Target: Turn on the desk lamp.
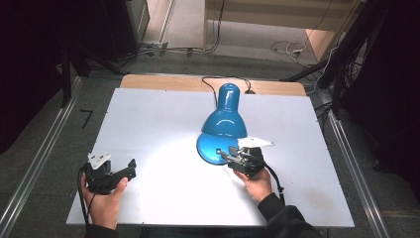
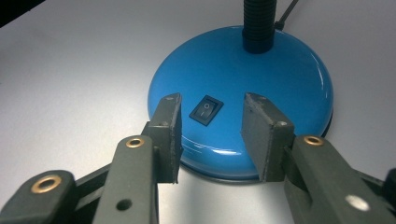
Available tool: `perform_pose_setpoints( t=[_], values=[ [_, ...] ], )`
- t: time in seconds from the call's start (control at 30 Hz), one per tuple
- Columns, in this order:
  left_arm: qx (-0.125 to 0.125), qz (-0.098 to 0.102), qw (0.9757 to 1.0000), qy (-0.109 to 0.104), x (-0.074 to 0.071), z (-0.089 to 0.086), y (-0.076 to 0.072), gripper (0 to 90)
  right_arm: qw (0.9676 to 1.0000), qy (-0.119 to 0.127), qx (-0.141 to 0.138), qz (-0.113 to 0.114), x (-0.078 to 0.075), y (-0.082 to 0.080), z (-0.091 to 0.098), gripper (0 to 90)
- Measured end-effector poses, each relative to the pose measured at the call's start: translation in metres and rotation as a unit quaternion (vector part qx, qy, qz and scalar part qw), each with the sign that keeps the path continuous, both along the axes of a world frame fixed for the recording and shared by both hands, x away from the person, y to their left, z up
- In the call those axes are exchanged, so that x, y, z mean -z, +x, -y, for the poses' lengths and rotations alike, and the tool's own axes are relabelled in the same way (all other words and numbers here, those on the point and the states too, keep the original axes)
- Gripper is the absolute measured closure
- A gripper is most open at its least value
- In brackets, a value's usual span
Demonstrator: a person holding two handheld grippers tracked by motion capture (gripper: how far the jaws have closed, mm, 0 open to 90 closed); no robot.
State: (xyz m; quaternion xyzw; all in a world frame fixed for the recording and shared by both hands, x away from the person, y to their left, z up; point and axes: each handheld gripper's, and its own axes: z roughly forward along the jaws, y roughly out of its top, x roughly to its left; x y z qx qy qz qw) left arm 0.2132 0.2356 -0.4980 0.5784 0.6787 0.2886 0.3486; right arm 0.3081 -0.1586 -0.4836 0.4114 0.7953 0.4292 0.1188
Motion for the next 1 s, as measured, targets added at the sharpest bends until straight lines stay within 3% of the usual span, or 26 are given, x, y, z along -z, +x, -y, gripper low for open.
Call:
perform_pose_setpoints(
  t=[0.47,1.0],
  values=[
    [-0.001,0.000,1.0000,-0.003,0.000,0.000,0.000,9.9,0.9999,-0.012,-0.003,-0.004,-0.001,-0.001,0.018,38.1],
    [-0.001,0.000,1.0000,-0.003,0.000,0.000,0.000,9.9,0.9997,-0.015,0.015,-0.012,-0.002,0.000,0.039,26.8]
  ],
)
